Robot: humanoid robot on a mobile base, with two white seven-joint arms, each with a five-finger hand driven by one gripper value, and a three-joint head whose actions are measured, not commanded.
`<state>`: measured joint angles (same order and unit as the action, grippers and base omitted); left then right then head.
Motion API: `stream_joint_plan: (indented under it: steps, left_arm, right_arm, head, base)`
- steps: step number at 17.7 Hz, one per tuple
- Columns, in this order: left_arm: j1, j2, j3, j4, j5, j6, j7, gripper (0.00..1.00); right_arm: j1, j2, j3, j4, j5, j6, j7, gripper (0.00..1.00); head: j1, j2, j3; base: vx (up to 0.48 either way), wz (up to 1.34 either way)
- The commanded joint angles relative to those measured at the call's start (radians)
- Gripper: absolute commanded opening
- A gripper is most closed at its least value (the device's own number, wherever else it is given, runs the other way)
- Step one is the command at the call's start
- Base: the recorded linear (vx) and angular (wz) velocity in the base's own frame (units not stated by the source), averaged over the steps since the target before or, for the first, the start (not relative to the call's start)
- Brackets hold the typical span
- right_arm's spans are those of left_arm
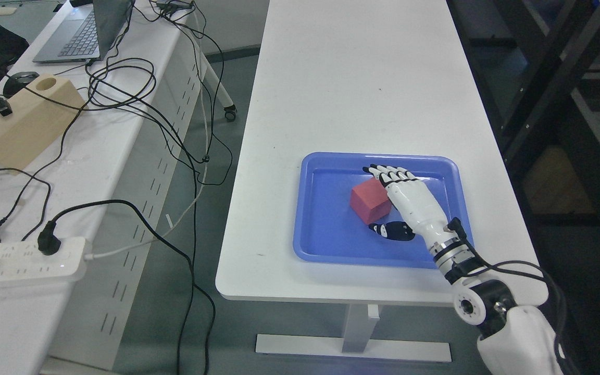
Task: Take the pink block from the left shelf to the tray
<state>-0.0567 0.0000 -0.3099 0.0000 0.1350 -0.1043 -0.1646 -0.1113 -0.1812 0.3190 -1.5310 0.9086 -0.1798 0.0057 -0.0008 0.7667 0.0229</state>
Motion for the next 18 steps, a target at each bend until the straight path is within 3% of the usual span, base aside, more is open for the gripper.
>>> stream_joint_plan:
  steps: [1, 7, 18]
  left_arm:
    - [0.0, 0.017, 0.0, -0.017, 0.0, -0.003, 0.0, 1.0]
    - [0.0, 0.017, 0.0, -0.017, 0.0, -0.005, 0.0, 1.0]
    - [0.0, 0.017, 0.0, -0.017, 0.0, -0.005, 0.0, 1.0]
  right_arm:
    - [0.012, -0.023, -0.095, -0.029, -0.181, -0.001, 0.0, 0.99]
    - [0.071, -0.021, -0.227, -0.087, -0.552, -0.084, 0.002, 0.99]
    - [0.248, 0.016, -0.316, -0.086, -1.098, -0.204, 0.002, 0.99]
  head:
    - [0.0, 0.0, 0.0]
    - [0.0, 0.0, 0.0]
    - [0.0, 0.0, 0.0]
  base:
    - [0.0, 0.0]
    - [0.0, 0.0]
    - [-0.083, 0.0]
